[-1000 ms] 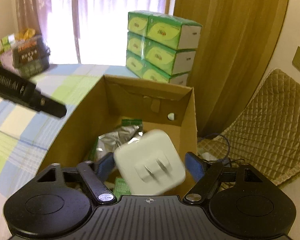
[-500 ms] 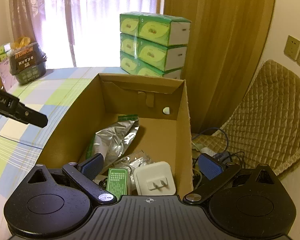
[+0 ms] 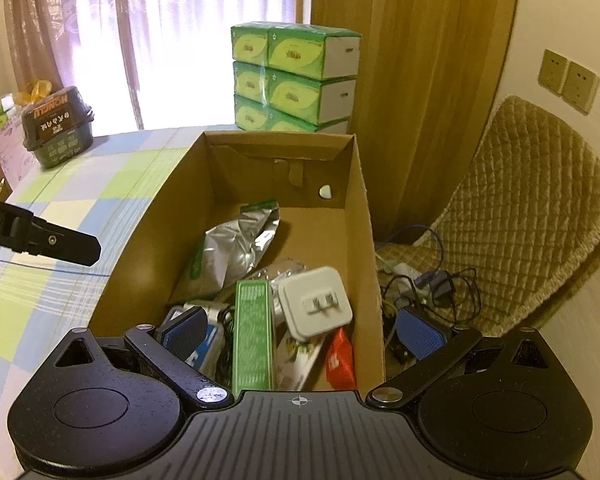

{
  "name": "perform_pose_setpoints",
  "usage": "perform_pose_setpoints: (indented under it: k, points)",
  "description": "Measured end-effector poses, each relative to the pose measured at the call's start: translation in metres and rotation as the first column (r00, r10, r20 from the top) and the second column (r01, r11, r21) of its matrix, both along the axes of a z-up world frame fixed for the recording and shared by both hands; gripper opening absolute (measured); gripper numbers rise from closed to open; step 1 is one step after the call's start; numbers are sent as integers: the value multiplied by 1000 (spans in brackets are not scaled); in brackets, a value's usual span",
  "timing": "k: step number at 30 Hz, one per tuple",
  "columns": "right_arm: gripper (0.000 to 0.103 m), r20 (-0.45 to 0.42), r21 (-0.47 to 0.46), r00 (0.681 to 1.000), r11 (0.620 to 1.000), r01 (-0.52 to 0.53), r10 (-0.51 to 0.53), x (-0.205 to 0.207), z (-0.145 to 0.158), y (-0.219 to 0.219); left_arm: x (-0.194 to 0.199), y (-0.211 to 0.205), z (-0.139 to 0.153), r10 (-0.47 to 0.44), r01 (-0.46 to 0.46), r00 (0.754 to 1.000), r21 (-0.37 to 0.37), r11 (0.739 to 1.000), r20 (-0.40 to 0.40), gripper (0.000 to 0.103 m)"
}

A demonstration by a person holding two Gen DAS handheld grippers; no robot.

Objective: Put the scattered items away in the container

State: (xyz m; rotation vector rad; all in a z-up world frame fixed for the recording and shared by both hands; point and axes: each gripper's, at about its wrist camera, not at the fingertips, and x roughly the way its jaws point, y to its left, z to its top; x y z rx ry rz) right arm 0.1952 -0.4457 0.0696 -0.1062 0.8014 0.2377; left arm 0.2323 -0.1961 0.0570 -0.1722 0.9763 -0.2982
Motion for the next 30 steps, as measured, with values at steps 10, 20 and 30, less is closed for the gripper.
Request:
perform_pose_setpoints:
  k: [10,20,30]
  points:
    - [103,-24,73,998,996,55,-54,-50,19,-8,-63,1,12,50,-54,996,51,997,72,102]
    - [103,-12,63,998,996,56,-55,-96,36,-2,-115,12,18,105,-112,992,95,989,76,101]
    - [103,30,10,998,999,51,-52,-128,47,12,-156,5,33,103,-117,987,118,986,120,102]
